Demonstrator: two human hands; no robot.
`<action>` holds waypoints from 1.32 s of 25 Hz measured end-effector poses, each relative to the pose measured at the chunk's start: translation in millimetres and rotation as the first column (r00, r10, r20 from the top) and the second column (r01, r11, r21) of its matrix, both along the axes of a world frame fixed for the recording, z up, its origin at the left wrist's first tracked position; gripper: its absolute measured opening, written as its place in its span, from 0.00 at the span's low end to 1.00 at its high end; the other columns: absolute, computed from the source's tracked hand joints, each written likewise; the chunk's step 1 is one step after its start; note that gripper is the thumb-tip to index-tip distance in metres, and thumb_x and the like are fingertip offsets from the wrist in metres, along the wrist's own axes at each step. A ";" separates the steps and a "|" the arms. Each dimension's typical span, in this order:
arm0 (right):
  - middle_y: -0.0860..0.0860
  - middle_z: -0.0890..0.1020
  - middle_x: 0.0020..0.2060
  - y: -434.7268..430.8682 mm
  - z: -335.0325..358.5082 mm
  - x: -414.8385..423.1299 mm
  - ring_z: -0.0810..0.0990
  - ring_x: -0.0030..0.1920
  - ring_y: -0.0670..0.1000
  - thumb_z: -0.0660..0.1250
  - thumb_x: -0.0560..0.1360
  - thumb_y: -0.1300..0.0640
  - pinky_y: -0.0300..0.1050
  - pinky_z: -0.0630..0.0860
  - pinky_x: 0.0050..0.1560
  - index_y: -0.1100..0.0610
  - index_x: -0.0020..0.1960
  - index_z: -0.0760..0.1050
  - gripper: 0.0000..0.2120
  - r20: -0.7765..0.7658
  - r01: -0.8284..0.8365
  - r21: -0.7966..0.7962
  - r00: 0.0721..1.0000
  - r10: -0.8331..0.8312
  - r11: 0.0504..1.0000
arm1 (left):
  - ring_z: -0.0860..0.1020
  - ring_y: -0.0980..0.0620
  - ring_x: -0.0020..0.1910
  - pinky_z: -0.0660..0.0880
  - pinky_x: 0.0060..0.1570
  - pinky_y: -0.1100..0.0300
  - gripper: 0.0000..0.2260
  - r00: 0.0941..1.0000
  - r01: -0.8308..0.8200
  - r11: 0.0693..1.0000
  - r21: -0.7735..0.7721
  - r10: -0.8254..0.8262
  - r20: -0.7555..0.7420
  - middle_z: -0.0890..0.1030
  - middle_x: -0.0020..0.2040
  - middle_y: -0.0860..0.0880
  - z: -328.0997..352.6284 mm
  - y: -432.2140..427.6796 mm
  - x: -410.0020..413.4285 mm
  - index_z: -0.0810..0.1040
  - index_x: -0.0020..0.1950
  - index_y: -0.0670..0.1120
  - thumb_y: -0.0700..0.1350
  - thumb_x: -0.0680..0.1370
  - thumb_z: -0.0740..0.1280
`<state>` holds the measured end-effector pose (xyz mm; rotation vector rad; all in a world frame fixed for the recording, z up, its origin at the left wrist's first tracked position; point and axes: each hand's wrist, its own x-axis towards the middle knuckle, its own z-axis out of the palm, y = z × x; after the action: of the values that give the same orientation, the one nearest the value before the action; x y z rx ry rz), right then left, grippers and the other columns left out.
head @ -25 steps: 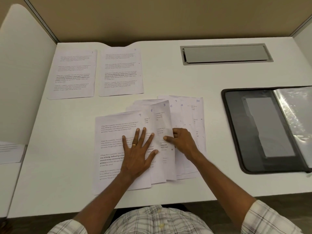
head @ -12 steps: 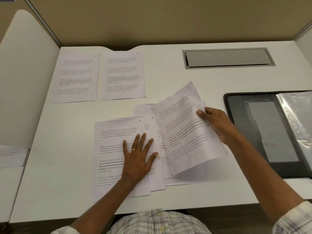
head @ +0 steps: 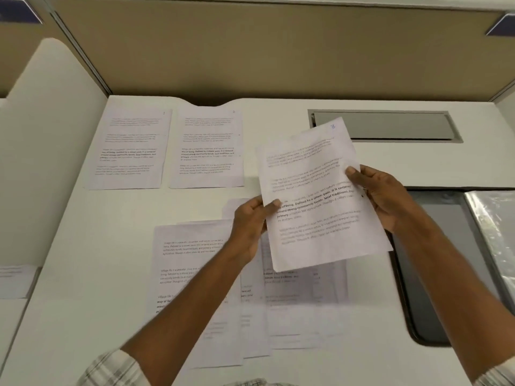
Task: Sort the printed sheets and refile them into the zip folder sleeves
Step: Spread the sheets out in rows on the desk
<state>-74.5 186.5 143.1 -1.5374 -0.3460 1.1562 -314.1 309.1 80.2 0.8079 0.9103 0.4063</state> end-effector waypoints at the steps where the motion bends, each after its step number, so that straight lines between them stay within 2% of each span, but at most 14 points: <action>1: 0.57 0.86 0.57 8.9 -4.3 7.1 0.86 0.53 0.56 0.70 0.79 0.52 0.53 0.83 0.55 0.58 0.63 0.81 0.16 0.026 0.003 -0.016 1.000 -0.003 1.000 | 0.85 0.44 0.58 0.83 0.56 0.53 0.15 0.999 -0.028 0.999 0.029 0.029 -0.026 0.87 0.56 0.46 -1.0 13.9 4.6 0.82 0.64 0.42 0.41 0.78 0.75; 4: 0.55 0.86 0.57 43.2 -22.7 30.4 0.86 0.50 0.52 0.70 0.79 0.60 0.45 0.82 0.52 0.59 0.65 0.80 0.15 0.082 0.024 -0.057 0.996 -0.019 0.998 | 0.86 0.45 0.53 0.80 0.62 0.44 0.11 0.984 -0.034 0.984 0.177 0.064 -0.168 0.88 0.50 0.49 -3.2 60.5 20.9 0.85 0.57 0.47 0.43 0.75 0.78; 7: 0.57 0.86 0.54 85.0 -49.8 51.9 0.87 0.48 0.53 0.70 0.77 0.68 0.43 0.84 0.47 0.63 0.64 0.79 0.16 0.112 0.133 -0.073 0.986 -0.125 0.988 | 0.85 0.46 0.48 0.80 0.59 0.40 0.09 0.964 -0.015 0.966 0.258 0.082 -0.252 0.88 0.47 0.50 -9.6 107.1 44.7 0.87 0.52 0.49 0.44 0.73 0.80; 8: 0.56 0.87 0.53 100.0 -59.0 58.6 0.87 0.48 0.54 0.71 0.76 0.68 0.45 0.84 0.48 0.63 0.62 0.80 0.15 0.145 0.171 -0.081 0.977 -0.158 0.982 | 0.85 0.47 0.46 0.81 0.57 0.42 0.09 0.958 -0.004 0.963 0.269 0.080 -0.274 0.88 0.45 0.51 -11.6 122.0 53.7 0.87 0.53 0.49 0.43 0.74 0.79; 11: 0.51 0.88 0.45 140.3 -86.3 76.8 0.86 0.45 0.52 0.76 0.72 0.65 0.54 0.84 0.56 0.57 0.52 0.85 0.10 0.286 0.266 -0.113 0.932 -0.225 0.957 | 0.86 0.54 0.42 0.84 0.41 0.59 0.14 0.939 0.019 0.954 0.300 0.085 -0.333 0.88 0.46 0.51 -23.7 162.2 78.9 0.84 0.60 0.42 0.38 0.75 0.77; 12: 0.50 0.88 0.44 152.3 -94.1 83.9 0.86 0.43 0.50 0.77 0.71 0.64 0.52 0.84 0.55 0.56 0.51 0.85 0.10 0.332 0.287 -0.123 0.914 -0.233 0.950 | 0.86 0.53 0.43 0.83 0.40 0.60 0.15 0.931 0.031 0.948 0.317 0.087 -0.353 0.88 0.49 0.48 -31.0 175.1 87.2 0.83 0.61 0.41 0.37 0.75 0.77; 14: 0.50 0.88 0.45 171.3 -106.6 94.7 0.86 0.42 0.48 0.77 0.71 0.62 0.46 0.84 0.52 0.57 0.53 0.84 0.11 0.410 0.316 -0.124 0.880 -0.241 0.941 | 0.87 0.50 0.46 0.85 0.45 0.56 0.16 0.915 0.052 0.932 0.359 0.100 -0.391 0.87 0.52 0.45 -45.1 196.3 98.8 0.83 0.61 0.40 0.36 0.74 0.77; 16: 0.52 0.88 0.44 185.5 -119.9 102.9 0.85 0.41 0.47 0.78 0.70 0.62 0.46 0.84 0.51 0.58 0.54 0.84 0.12 0.470 0.327 -0.115 0.850 -0.239 0.938 | 0.87 0.50 0.46 0.84 0.49 0.54 0.16 0.887 0.076 0.895 0.440 0.141 -0.440 0.88 0.50 0.46 -57.3 210.4 107.0 0.85 0.59 0.41 0.37 0.72 0.79; 20: 0.53 0.87 0.43 194.5 -149.4 101.5 0.85 0.44 0.49 0.77 0.70 0.64 0.50 0.84 0.53 0.57 0.53 0.84 0.12 0.517 0.335 -0.090 0.821 -0.244 0.938 | 0.83 0.54 0.45 0.80 0.49 0.64 0.21 0.842 0.166 0.740 0.652 0.237 -0.484 0.85 0.49 0.50 -77.4 210.0 111.5 0.83 0.63 0.43 0.39 0.72 0.80; 23: 0.51 0.87 0.43 197.5 -159.0 96.2 0.85 0.45 0.47 0.75 0.71 0.64 0.41 0.83 0.50 0.56 0.53 0.84 0.11 0.559 0.362 -0.027 0.778 -0.286 0.932 | 0.80 0.58 0.46 0.77 0.51 0.70 0.22 0.842 0.227 0.589 0.775 0.281 -0.460 0.82 0.57 0.51 -88.9 201.1 111.8 0.80 0.67 0.46 0.39 0.75 0.78; 26: 0.53 0.86 0.46 199.9 -160.9 92.2 0.83 0.43 0.44 0.75 0.72 0.65 0.30 0.77 0.45 0.59 0.55 0.83 0.12 0.595 0.357 -0.001 0.751 -0.287 0.934 | 0.78 0.56 0.50 0.78 0.55 0.65 0.17 0.845 0.274 0.462 0.844 0.304 -0.440 0.79 0.61 0.50 -100.3 201.1 109.0 0.79 0.67 0.45 0.38 0.78 0.74; 29: 0.53 0.86 0.47 197.2 -160.0 89.3 0.82 0.43 0.43 0.75 0.73 0.65 0.29 0.77 0.47 0.61 0.56 0.83 0.12 0.613 0.346 0.011 0.739 -0.280 0.938 | 0.80 0.50 0.54 0.77 0.61 0.54 0.11 0.851 0.317 0.347 0.883 0.306 -0.426 0.82 0.58 0.47 -106.6 202.2 106.3 0.81 0.63 0.43 0.40 0.82 0.68; 31: 0.52 0.86 0.47 189.6 -151.1 86.4 0.82 0.42 0.40 0.74 0.74 0.63 0.31 0.78 0.49 0.61 0.56 0.84 0.10 0.635 0.360 0.044 0.710 -0.304 0.932 | 0.80 0.47 0.56 0.75 0.62 0.56 0.09 0.869 0.332 0.250 0.910 0.294 -0.398 0.83 0.56 0.46 -100.4 192.4 103.2 0.83 0.61 0.42 0.42 0.83 0.66; 33: 0.49 0.86 0.47 167.6 -134.5 76.7 0.82 0.43 0.37 0.73 0.77 0.61 0.31 0.77 0.50 0.59 0.56 0.84 0.09 0.649 0.358 0.085 0.688 -0.324 0.930 | 0.80 0.49 0.55 0.76 0.60 0.57 0.08 0.902 0.310 0.211 0.927 0.243 -0.357 0.84 0.55 0.47 -88.6 166.2 91.2 0.84 0.59 0.42 0.40 0.83 0.67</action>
<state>2.2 354.1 8.6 -1.9283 -0.4682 0.2926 -222.9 475.4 -8.4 2.2492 0.9846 0.8256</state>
